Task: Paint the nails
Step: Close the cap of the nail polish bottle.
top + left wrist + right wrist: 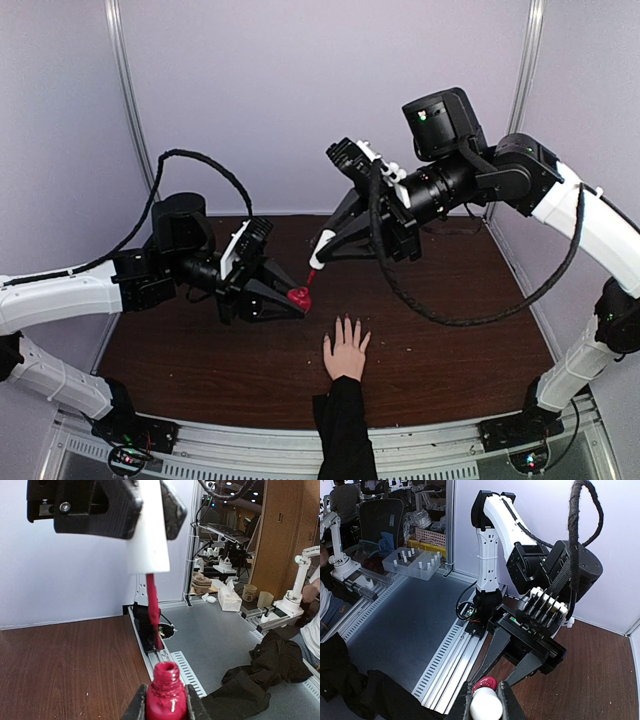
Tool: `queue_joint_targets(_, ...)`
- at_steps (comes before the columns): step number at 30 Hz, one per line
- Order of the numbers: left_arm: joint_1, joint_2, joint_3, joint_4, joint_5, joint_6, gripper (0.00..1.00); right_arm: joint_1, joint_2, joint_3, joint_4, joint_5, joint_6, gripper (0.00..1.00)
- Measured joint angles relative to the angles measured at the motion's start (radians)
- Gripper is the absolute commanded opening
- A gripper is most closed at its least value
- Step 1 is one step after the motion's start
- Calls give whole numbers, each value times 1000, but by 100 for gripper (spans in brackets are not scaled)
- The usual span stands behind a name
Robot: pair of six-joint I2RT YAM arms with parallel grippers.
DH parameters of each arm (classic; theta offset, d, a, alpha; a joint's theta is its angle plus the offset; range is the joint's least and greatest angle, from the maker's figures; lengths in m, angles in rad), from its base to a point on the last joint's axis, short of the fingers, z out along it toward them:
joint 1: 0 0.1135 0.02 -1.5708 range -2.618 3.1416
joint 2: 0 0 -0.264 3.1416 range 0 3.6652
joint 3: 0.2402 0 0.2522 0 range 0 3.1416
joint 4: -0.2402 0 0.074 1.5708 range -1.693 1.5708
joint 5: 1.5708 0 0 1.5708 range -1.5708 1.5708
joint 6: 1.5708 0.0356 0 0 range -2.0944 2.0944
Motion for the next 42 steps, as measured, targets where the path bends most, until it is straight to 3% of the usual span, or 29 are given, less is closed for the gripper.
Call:
queue_joint_targets(6,14,0,-5,9,-50,-6,0,-49,-3,-26,13,4,30,0)
queue_joint_targets(16,111,0,-94,114,-110,-98,0,-325,66,-317,155,-98,122,0)
queue_joint_targets(26,161,61,-119,171,-136,-132,0,-358,233,-303,176,-165,123,0)
queue_joint_targets(30,163,73,-126,169,-159,-132,0,-352,175,-280,206,-171,150,0)
queue_joint_targets(37,163,73,-126,182,-185,-132,0,-345,-61,-287,413,-156,310,0)
queue_joint_targets(42,163,73,-121,157,-309,-135,0,-312,-104,-281,474,-85,394,0)
